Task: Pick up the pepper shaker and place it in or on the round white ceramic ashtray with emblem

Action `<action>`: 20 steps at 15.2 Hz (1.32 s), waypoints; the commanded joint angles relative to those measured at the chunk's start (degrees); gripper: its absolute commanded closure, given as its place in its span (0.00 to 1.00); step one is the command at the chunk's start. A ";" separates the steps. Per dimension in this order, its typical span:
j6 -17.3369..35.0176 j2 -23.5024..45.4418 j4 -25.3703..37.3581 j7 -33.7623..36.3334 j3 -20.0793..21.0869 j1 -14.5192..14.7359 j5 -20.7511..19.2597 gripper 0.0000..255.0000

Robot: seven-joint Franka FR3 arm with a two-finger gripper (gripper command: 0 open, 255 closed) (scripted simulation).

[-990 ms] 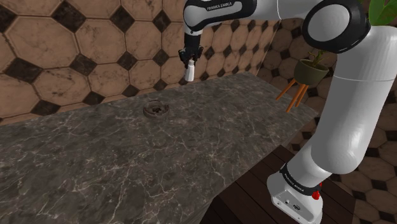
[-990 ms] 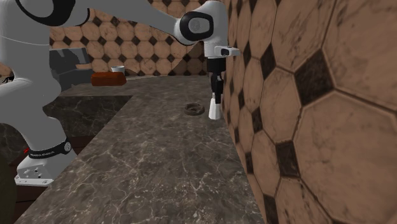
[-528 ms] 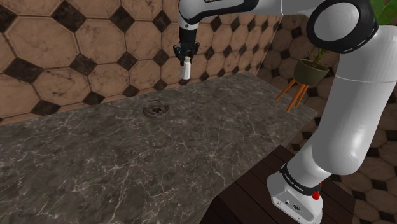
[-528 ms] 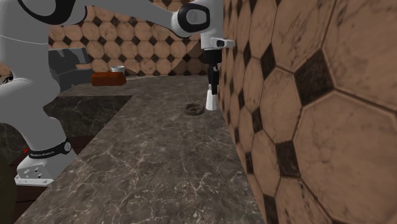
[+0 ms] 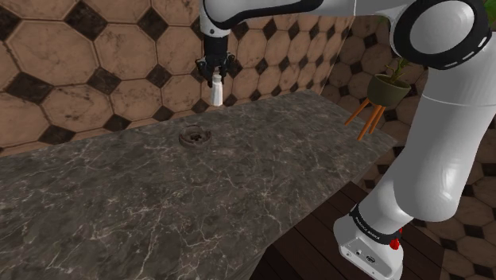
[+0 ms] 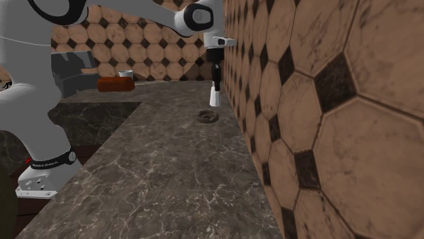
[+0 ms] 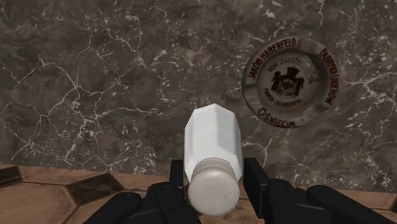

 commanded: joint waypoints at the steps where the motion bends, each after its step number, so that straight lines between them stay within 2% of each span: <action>1: -0.84 0.10 0.61 2.27 0.73 1.53 -0.22 1.00; 7: -4.40 2.23 5.20 9.55 3.14 6.96 -1.17 1.00; 20: 4.86 3.61 -2.80 10.94 2.85 6.70 -1.89 1.00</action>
